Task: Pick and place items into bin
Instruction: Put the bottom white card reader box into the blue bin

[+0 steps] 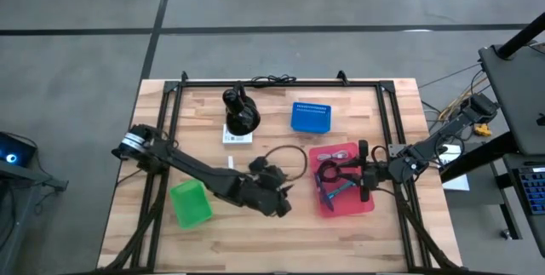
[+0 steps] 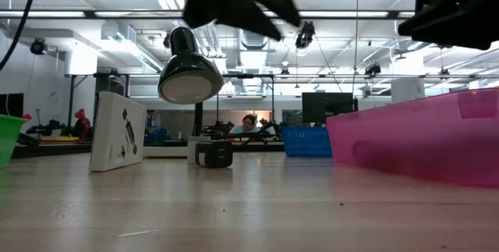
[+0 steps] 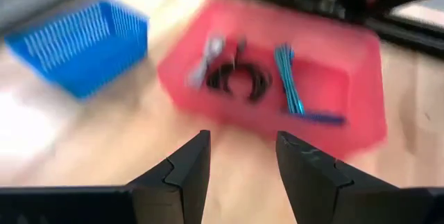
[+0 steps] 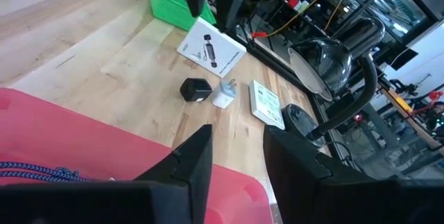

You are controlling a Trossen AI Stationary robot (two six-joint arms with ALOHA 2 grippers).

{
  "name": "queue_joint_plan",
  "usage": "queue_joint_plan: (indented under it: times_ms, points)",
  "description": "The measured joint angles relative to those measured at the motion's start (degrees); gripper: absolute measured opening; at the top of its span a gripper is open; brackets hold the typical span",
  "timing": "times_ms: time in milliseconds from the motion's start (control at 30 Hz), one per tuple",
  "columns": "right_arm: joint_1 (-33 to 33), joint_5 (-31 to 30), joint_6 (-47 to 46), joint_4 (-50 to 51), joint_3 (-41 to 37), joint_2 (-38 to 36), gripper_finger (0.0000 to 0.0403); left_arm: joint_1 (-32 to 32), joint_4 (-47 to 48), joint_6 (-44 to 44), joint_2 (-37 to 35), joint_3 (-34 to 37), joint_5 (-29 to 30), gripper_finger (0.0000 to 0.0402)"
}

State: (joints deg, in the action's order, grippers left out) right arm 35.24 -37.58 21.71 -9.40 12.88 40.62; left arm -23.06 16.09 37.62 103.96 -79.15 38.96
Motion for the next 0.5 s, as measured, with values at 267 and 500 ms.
queue_joint_plan:
  times_ms: [267, 500]
  points:
    - [0.0, 0.0, -0.1, 0.2, 0.0, 0.0, 0.0109, -0.3, 15.6, 21.6, -5.2, 0.0, -13.2, 0.0148]
    - [0.0, 0.0, -0.1, 0.2, 0.0, 0.0, 0.0111, -0.3, 20.7, 35.1, -8.0, 0.0, -13.4, 0.0148]
